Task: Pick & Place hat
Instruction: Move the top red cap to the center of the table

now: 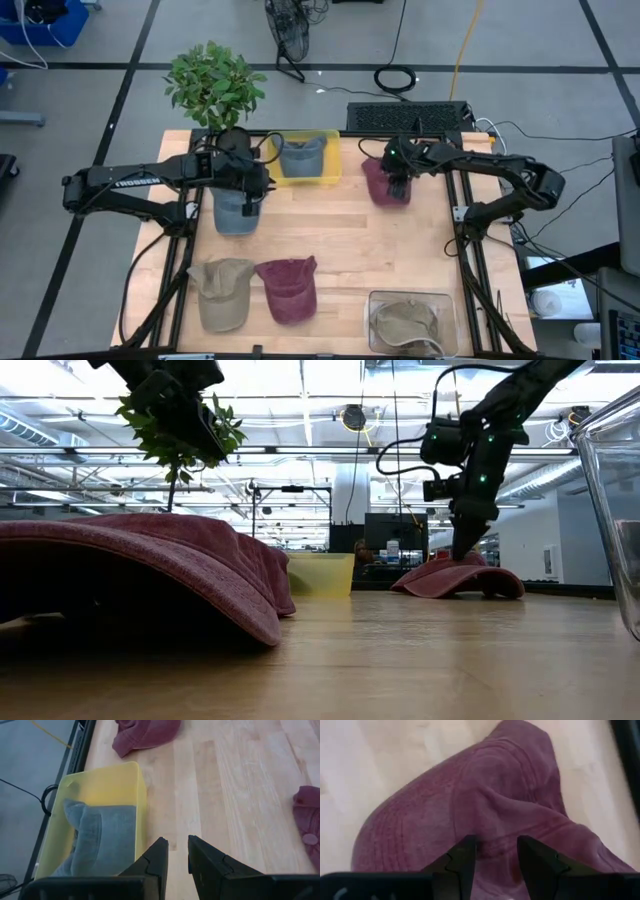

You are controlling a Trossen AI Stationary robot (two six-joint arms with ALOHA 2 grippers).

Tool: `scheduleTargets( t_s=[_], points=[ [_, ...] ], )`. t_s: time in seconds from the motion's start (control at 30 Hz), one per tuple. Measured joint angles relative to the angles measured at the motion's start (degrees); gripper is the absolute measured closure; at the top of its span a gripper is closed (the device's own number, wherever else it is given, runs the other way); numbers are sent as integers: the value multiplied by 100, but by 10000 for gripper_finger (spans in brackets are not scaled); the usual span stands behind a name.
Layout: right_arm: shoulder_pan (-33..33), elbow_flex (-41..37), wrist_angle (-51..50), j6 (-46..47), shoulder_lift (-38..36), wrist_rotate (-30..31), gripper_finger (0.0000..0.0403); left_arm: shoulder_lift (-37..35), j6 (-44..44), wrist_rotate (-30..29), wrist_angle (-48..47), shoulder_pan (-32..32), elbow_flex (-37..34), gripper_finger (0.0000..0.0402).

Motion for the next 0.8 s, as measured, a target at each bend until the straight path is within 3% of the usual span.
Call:
scheduleTargets(
  t_s=[0.47, 0.8],
  points=[
    [2, 0, -94, 109, 1, -257, 275, 0, -96, 2, 0, 0, 0, 321],
    [2, -235, 72, -163, -3, -255, 353, 0, -212, 4, -30, 2, 0, 321]
  ],
)
